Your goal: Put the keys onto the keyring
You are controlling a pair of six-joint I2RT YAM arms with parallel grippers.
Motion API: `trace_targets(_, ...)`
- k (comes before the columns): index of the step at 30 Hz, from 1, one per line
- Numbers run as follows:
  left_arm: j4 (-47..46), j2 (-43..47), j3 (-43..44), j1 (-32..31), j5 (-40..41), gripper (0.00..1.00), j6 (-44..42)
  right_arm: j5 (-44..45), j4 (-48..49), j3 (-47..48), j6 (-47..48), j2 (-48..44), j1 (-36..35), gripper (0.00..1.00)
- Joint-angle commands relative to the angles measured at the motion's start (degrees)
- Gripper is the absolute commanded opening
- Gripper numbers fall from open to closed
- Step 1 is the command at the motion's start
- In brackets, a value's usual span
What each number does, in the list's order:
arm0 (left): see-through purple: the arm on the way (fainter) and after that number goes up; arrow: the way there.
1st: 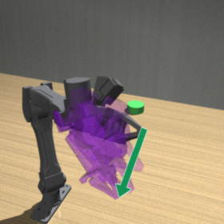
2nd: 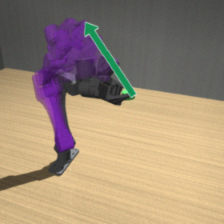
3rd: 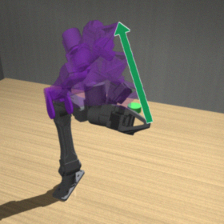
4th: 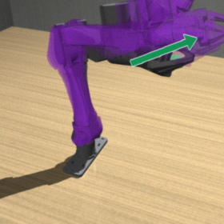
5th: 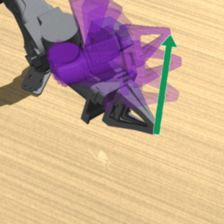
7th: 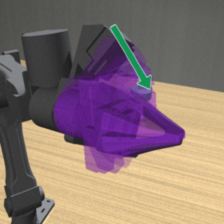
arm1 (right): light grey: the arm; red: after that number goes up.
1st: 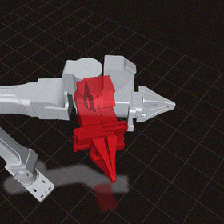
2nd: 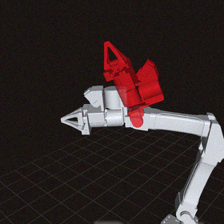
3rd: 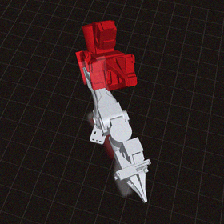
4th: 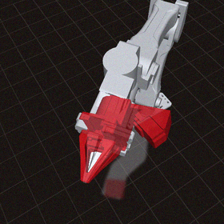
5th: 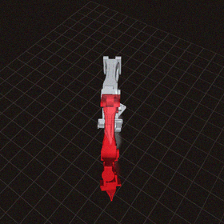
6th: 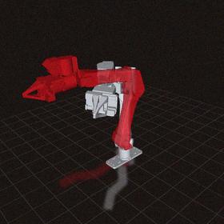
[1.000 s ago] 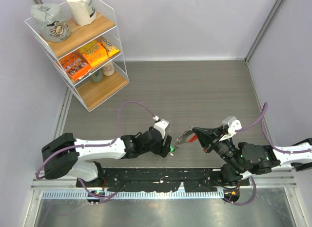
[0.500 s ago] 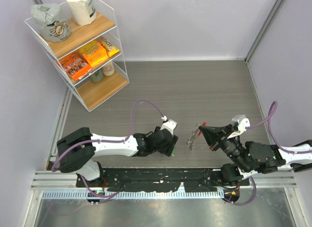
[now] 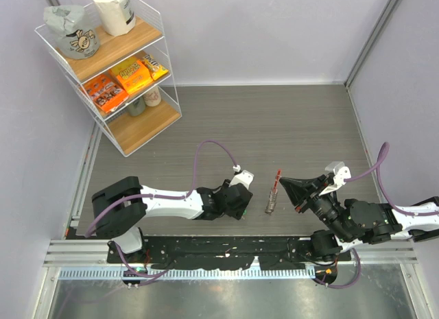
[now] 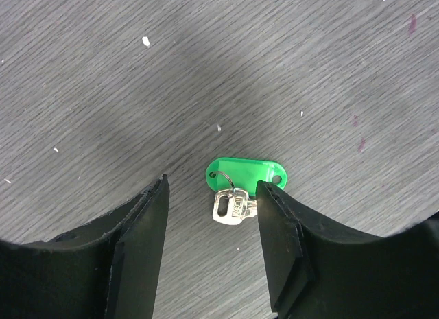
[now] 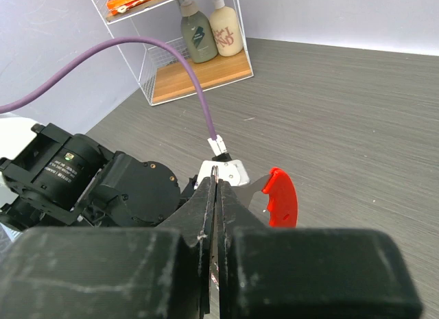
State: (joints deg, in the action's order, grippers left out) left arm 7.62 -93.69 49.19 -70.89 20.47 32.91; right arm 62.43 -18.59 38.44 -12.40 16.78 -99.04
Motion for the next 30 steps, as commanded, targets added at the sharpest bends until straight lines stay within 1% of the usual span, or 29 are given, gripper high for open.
trace_targets(1, 0.5, -1.5, 2.7, -0.3, 2.0, 0.57, -0.2, -0.6, 1.4, 2.3, -1.0, -0.3, -0.2, 0.06)
trace_targets(5, 0.4, -2.2, 3.0, -0.4, 1.7, 0.52, -0.2, -0.7, 1.0, 2.3, -1.3, -1.0, -0.2, 0.06)
trace_targets(10, 0.6, -2.5, 3.0, -0.5, 1.7, 0.39, 0.0, -0.9, 1.0, 1.9, -1.3, -1.3, -0.2, 0.05)
trace_targets(16, 1.0, -2.2, 2.7, -0.6, 1.8, 0.28, 0.0, -1.1, 1.5, 1.4, -1.4, -1.3, -0.2, 0.06)
trace_targets(21, 1.1, -1.4, 1.8, -0.7, 3.0, 0.16, -0.2, -1.4, 2.0, 1.1, -1.5, -1.2, -0.2, 0.06)
trace_targets(22, 1.1, -1.1, 1.4, -0.7, 3.4, 0.12, -0.5, -1.4, 2.0, 1.1, -1.3, -1.1, -0.2, 0.06)
trace_targets(23, 1.1, -0.7, 1.3, -0.8, 3.7, 0.03, -0.6, -1.4, 2.1, 1.1, -1.3, -0.9, -0.2, 0.06)
trace_targets(24, 1.1, -0.1, 1.0, -0.9, 3.8, 0.00, -1.0, -1.7, 1.9, 1.2, -1.3, -0.6, -0.2, 0.06)
trace_targets(28, 0.4, 3.4, 0.0, -2.1, 4.1, 0.00, -5.1, -2.5, 0.9, 2.2, -1.2, 0.0, -0.2, 0.06)
trace_targets(30, -0.4, 5.9, -0.9, -2.8, 3.1, 0.00, -7.6, -3.4, 0.3, 2.9, -1.1, 0.1, -0.2, 0.05)
